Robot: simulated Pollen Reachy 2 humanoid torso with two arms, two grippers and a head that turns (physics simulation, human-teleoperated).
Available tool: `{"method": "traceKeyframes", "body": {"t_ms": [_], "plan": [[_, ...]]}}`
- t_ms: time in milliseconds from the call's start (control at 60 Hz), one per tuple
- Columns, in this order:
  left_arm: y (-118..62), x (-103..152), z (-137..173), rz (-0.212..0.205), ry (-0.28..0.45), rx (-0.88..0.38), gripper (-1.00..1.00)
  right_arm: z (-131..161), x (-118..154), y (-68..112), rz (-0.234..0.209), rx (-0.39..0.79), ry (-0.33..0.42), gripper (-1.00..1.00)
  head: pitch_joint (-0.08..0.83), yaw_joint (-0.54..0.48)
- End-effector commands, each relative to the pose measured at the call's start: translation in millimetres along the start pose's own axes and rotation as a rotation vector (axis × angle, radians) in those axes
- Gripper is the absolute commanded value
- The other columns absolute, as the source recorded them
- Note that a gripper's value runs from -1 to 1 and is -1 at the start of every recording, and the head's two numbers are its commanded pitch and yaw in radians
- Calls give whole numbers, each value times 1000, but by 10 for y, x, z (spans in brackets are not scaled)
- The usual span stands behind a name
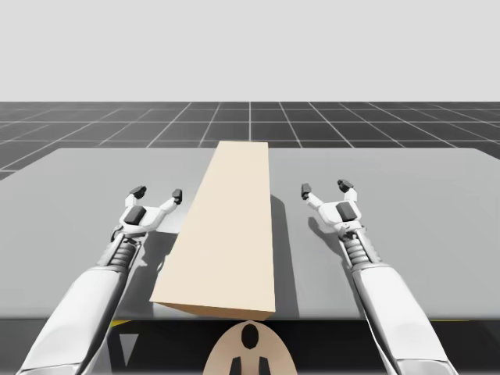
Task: Retrieve the object from inside the box.
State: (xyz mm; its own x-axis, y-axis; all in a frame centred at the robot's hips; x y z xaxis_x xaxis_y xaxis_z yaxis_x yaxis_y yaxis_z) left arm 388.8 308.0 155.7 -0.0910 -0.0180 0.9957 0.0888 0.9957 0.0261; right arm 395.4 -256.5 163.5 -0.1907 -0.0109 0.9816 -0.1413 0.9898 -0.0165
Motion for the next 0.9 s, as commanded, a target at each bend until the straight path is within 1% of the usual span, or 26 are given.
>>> {"method": "traceKeyframes", "body": {"t_ms": [17, 83, 117, 200, 250, 283, 317, 367, 383, 400, 433, 467, 500, 517, 533, 567, 583, 617, 633, 667, 683, 717, 750, 800, 817, 900], "plan": [[1, -3, -4, -8, -2, 5, -1000, 10, -1, 7, 6, 1, 10, -1000, 3, 3], [3, -3, -5, -8, -3, 6, -1000, 9, 4, 14, 16, 23, 3, -1000, 3, 5], [5, -3, -5, -9, -3, 6, -1000, -5, -8, 18, 32, 15, -10, -1000, 5, 5], [32, -7, -11, -10, 0, 7, -1000, -9, -41, 19, 35, 43, -3, -1000, 6, 5], [50, -34, -27, -10, 26, -12, -1000, -16, -73, 29, 48, 80, -1, -1000, 6, 5], [62, -74, -36, -30, 55, -36, -1000, -17, -124, 49, 79, 148, 12, -1000, 7, 7], [63, -105, -44, -33, 78, -57, -1000, -4, -162, 71, 84, 192, 32, -1000, 8, 9], [49, -138, -49, -27, 103, -91, -1000, 0, -192, 96, 81, 223, 34, -1000, 8, 10], [33, -163, -45, -31, 128, -114, -1000, 8, -211, 119, 79, 241, 47, -1000, 9, 11], [6, -196, -42, -46, 151, -130, -1000, 16, -239, 148, 83, 265, 60, -1000, 9, 11], [-12, -213, -40, -58, 164, -135, -1000, 23, -255, 168, 84, 283, 64, -1000, 9, 11], [-60, -243, -28, -70, 167, -177, -1000, 39, -276, 207, 70, 332, 68, -1000, 9, 11], [-87, -255, -11, -90, 169, -205, -1000, 49, -287, 225, 77, 350, 71, -1000, 9, 10], [-113, -268, 4, -109, 165, -231, -1000, 58, -296, 240, 85, 371, 66, -1000, 10, 10], [-142, -278, 24, -128, 152, -265, -1000, 69, -299, 258, 81, 400, 57, -1000, 10, 9], [-191, -287, 64, -150, 130, -328, -1000, 91, -298, 289, 54, 450, 57, -1000, 10, 8], [-207, -287, 80, -154, 130, -347, -1000, 100, -295, 298, 50, 463, 54, -1000, 10, 8], [-259, -289, 126, -173, 111, -395, -1000, 121, -291, 325, 57, 493, 43, -1000, 10, 8], [-292, -289, 154, -190, 97, -425, -1000, 136, -287, 342, 56, 517, 36, -1000, 10, 8], [-324, -288, 185, -205, 83, -456, -1000, 150, -281, 360, 51, 539, 32, -1000, 11, 7], [-369, -286, 233, -222, 67, -501, -1000, 172, -271, 387, 47, 565, 25, -1000, 11, 7], [-397, -281, 265, -230, 63, -533, -1000, 184, -265, 405, 53, 580, 18, -1000, 11, 7], [-452, -280, 322, -248, 47, -587, -1000, 215, -251, 441, 46, 619, 8, -1000, 10, 7], [-489, -281, 361, -260, 43, -622, -1000, 235, -243, 466, 44, 640, 0, -1000, 9, 7], [-525, -283, 397, -275, 41, -651, -1000, 257, -234, 492, 45, 663, -7, -1000, 9, 7], [-604, -285, 452, -300, 33, -691, -1000, 298, -211, 540, 56, 698, -17, -1000, 10, 7]]}}
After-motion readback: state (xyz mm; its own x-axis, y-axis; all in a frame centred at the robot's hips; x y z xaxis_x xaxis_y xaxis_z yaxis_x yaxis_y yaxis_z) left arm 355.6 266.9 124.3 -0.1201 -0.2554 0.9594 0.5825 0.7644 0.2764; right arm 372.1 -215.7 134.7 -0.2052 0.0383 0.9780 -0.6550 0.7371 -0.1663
